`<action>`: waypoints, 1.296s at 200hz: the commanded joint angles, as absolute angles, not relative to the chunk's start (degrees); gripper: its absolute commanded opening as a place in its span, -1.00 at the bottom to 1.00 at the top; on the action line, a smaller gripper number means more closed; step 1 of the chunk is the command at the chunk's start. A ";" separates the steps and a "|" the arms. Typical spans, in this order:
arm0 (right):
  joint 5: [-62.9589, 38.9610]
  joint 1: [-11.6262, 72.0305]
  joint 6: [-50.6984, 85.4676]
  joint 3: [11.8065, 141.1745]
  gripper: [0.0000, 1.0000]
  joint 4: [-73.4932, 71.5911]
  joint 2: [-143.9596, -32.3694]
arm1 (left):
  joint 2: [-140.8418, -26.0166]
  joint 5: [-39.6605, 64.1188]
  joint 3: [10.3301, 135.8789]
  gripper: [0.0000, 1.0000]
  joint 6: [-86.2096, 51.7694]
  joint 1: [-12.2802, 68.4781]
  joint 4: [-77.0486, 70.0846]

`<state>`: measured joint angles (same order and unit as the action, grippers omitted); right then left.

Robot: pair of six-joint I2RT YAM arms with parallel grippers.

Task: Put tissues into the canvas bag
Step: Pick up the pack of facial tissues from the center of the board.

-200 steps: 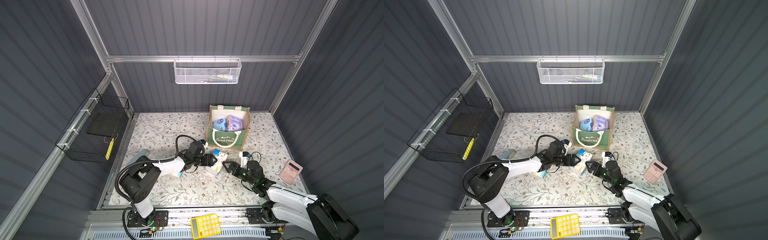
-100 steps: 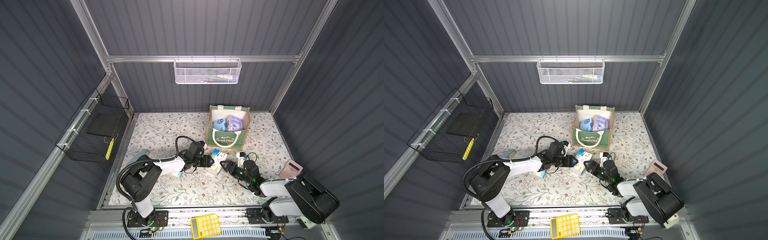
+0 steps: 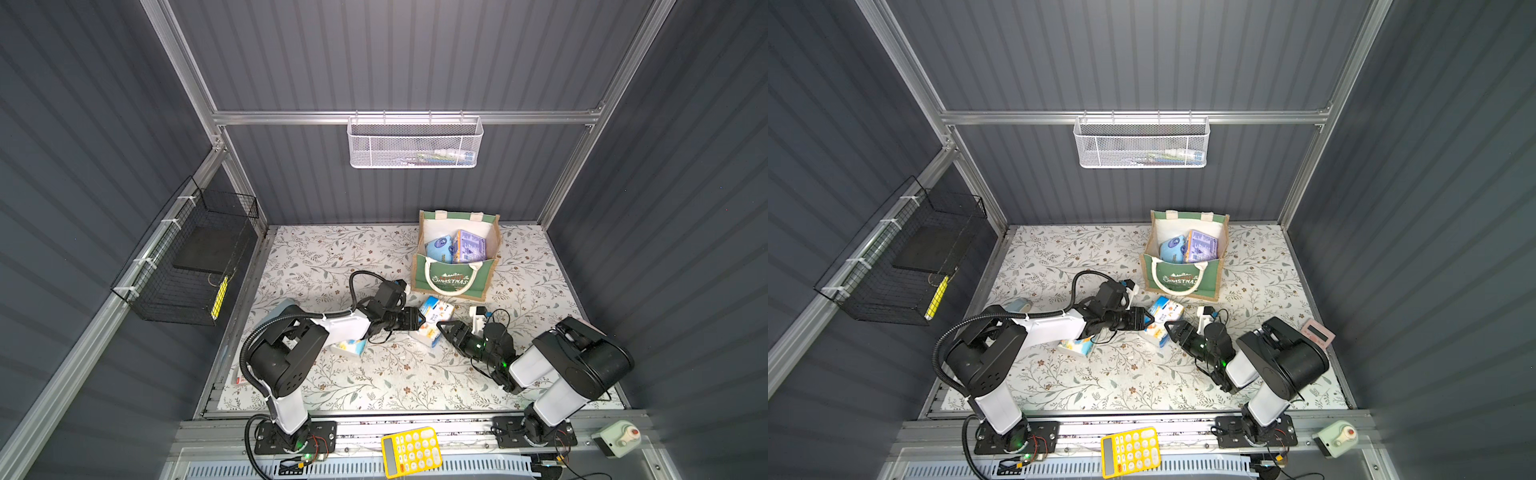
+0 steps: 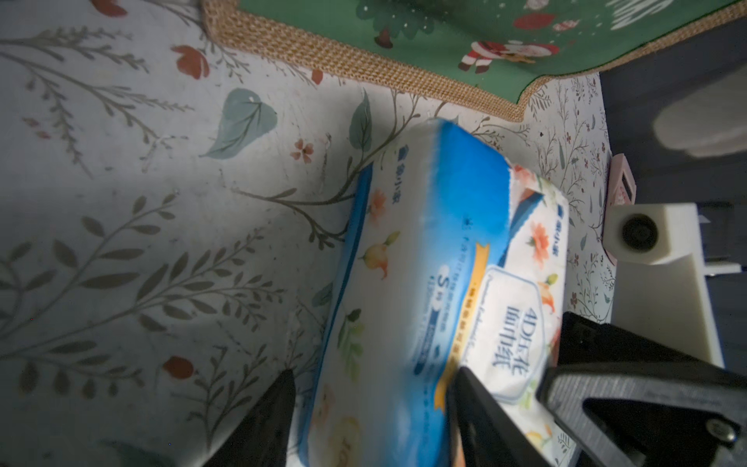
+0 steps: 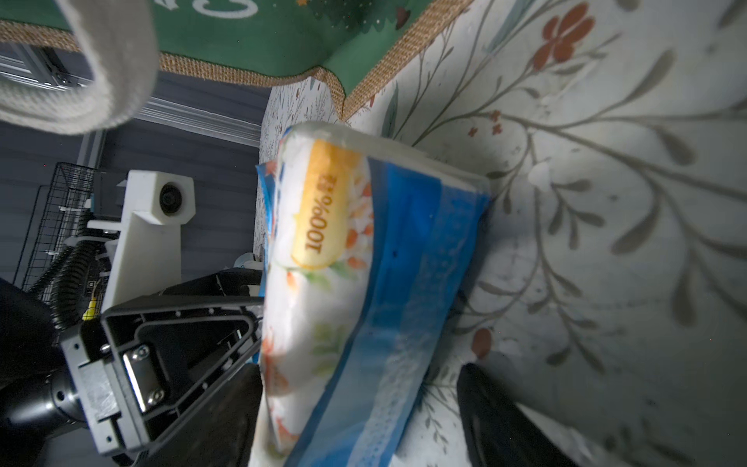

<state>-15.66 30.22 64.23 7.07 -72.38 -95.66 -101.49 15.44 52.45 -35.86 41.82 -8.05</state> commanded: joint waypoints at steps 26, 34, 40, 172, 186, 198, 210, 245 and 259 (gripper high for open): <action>-14.79 31.50 66.73 7.34 0.54 -80.55 -101.22 | -104.54 14.83 52.03 0.23 -36.16 41.04 -5.89; -14.36 31.55 67.08 7.21 0.54 -81.57 -101.99 | -104.61 14.93 51.97 0.22 -36.10 41.04 -5.91; -14.15 31.56 67.19 7.21 0.54 -82.04 -102.48 | -104.69 15.15 52.03 0.22 -36.12 41.02 -5.98; -12.57 33.04 66.75 12.45 0.29 -69.66 -98.29 | -104.33 18.44 50.54 0.18 -37.91 41.72 -10.74; -12.59 33.12 66.02 12.74 0.28 -68.82 -96.96 | -104.48 18.41 50.14 0.18 -38.67 41.80 -11.91; -13.08 32.99 65.59 13.15 0.26 -68.47 -95.96 | -104.46 18.46 49.72 0.18 -39.19 41.80 -12.80; -13.69 33.01 65.14 13.57 0.21 -68.11 -95.11 | -104.38 20.21 49.57 0.18 -39.47 41.79 -13.17; -15.09 33.05 64.60 14.59 0.03 -67.40 -93.74 | -103.82 20.43 49.34 0.18 -39.53 41.88 -13.40; -15.01 33.02 64.36 14.71 -0.04 -66.87 -93.07 | -103.29 20.39 49.10 0.18 -39.65 41.90 -13.62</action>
